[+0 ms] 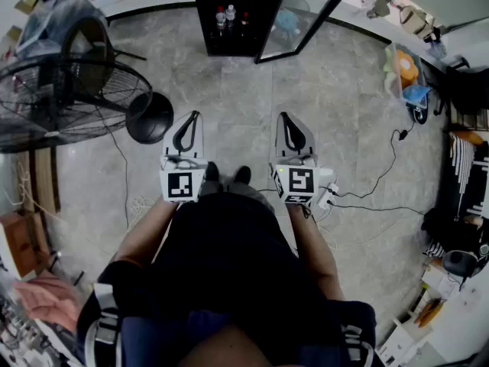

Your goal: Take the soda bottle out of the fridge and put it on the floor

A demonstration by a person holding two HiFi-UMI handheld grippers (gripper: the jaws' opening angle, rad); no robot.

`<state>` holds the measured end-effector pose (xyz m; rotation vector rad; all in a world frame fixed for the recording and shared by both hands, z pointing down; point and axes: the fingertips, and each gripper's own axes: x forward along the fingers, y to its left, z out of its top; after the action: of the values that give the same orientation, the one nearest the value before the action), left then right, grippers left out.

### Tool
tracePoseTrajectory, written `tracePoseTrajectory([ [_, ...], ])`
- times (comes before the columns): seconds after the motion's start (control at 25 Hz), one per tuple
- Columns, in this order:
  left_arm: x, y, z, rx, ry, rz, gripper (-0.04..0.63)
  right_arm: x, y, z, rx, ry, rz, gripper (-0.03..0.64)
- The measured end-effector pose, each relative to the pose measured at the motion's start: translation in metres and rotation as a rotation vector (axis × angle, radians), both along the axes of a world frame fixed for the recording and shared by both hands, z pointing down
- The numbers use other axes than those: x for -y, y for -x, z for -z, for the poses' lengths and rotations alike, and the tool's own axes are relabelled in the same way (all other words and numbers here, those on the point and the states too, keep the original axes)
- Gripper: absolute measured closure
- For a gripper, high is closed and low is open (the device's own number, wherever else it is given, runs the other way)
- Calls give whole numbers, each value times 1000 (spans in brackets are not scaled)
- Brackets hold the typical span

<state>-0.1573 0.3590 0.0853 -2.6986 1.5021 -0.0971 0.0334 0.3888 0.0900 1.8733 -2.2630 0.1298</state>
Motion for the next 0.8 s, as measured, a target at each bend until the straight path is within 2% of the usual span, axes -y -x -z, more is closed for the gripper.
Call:
tracePoseTrajectory([
  [0.8,2,-7,-5,5,9,-19,569,3,0,0,28,-10,14,598],
])
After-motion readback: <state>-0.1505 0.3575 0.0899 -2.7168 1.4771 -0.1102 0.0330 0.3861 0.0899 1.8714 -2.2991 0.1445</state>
